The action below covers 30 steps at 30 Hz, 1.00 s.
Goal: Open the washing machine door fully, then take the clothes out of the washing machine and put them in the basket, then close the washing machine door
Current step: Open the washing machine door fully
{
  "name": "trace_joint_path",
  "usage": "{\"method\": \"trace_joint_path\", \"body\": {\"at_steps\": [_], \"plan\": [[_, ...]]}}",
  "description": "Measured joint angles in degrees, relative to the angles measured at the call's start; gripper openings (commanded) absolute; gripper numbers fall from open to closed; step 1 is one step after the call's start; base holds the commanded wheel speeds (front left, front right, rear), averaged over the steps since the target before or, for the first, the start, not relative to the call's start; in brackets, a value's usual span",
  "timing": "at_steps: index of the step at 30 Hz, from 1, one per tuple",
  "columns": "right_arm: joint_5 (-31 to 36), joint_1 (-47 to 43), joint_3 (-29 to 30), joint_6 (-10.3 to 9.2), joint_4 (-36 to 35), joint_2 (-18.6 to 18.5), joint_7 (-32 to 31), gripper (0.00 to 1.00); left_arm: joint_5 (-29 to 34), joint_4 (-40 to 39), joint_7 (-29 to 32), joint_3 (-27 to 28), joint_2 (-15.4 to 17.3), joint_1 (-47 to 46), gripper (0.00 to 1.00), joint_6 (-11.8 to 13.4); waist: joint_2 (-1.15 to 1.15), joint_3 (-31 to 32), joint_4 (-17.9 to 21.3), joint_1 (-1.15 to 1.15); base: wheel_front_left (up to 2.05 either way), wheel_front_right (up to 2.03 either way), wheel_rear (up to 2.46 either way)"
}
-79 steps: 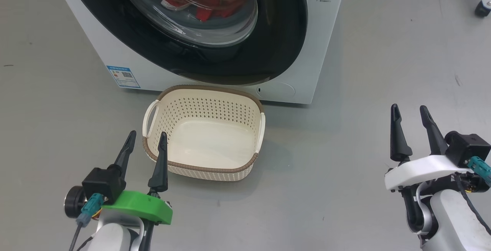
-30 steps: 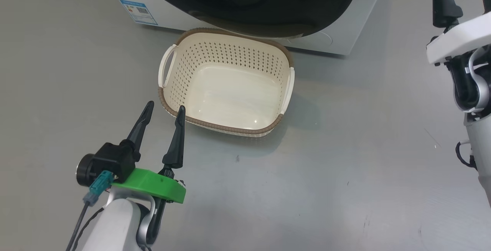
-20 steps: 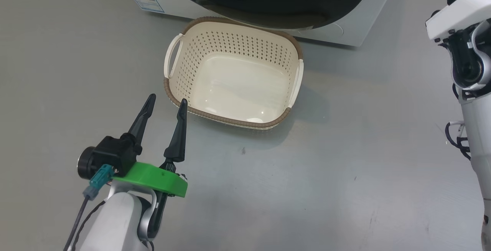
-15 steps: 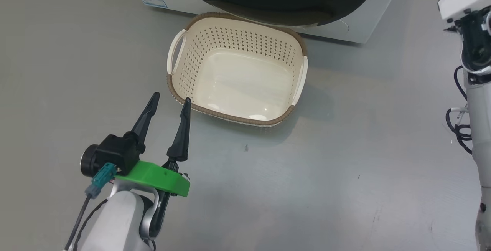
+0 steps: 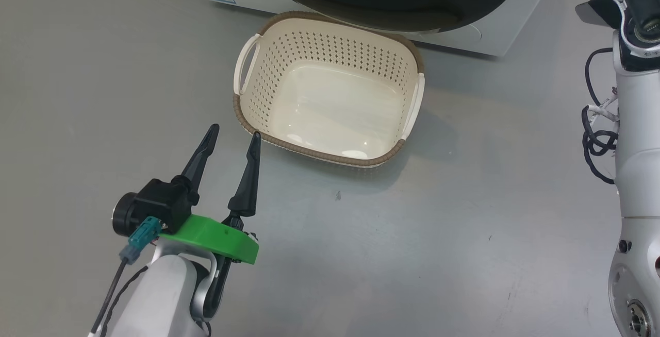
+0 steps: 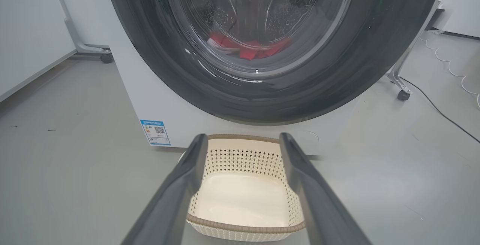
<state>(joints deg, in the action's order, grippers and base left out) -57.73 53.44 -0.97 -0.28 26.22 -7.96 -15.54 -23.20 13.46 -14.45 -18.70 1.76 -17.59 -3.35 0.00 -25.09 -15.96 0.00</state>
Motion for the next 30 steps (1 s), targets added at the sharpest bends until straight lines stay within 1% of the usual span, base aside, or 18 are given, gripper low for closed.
{"method": "trace_joint_path", "body": {"at_steps": [1,3,5,10,14,19,24,26,30], "plan": [[-0.56,0.54,0.24,-0.41,0.18,0.21,-0.54,0.00,-0.01,0.03,0.00,-0.09,0.00,0.00,1.00,0.00,0.00,-0.04,-0.07,0.00,0.00,0.00,0.00],[-2.29,1.48,0.93,-0.48,0.58,0.75,-1.53,0.00,-0.26,0.08,0.00,-0.30,-0.01,-0.01,1.00,0.00,0.00,-0.11,-0.20,0.00,0.00,0.00,0.00],[-4.08,2.36,1.93,-1.40,1.15,1.30,-2.48,0.00,-0.35,0.13,0.00,-0.46,-0.01,-0.01,1.00,0.00,0.00,-0.18,-0.33,0.00,0.00,0.00,0.00],[-6.94,4.07,3.20,-2.99,2.91,1.49,-5.19,0.00,-0.35,0.44,0.00,-0.75,-0.01,-0.01,1.00,-0.01,0.00,-0.31,-0.56,0.00,0.00,0.00,0.00],[-9.71,5.31,4.44,-3.48,3.86,1.87,-7.12,0.00,-0.35,0.51,0.00,-0.98,-0.01,-0.01,1.00,-0.01,0.00,-0.41,-0.74,0.00,0.00,0.00,0.00],[-13.16,7.48,5.72,-4.86,4.90,2.56,-9.67,0.00,-0.49,0.51,0.00,-1.18,-0.01,-0.07,1.00,0.00,0.00,-0.70,-1.06,0.00,0.00,0.00,0.00],[-14.91,7.82,6.26,-5.52,6.37,2.66,-11.99,0.00,-0.52,0.53,0.00,-1.25,-0.02,-0.32,1.00,0.00,0.00,-0.97,-1.32,0.00,0.00,0.00,0.00],[-16.73,8.21,7.31,-5.92,6.92,2.88,-12.40,0.00,-0.52,0.53,0.00,-1.25,-0.02,-0.64,1.00,0.00,0.00,-1.06,-1.44,0.00,0.00,0.00,0.00],[-17.96,8.77,8.00,-6.08,7.68,2.90,-13.73,0.00,-0.98,0.53,0.00,-1.24,-0.02,-1.27,1.00,0.00,0.00,-1.17,-1.67,0.00,0.00,0.00,0.00]]}}
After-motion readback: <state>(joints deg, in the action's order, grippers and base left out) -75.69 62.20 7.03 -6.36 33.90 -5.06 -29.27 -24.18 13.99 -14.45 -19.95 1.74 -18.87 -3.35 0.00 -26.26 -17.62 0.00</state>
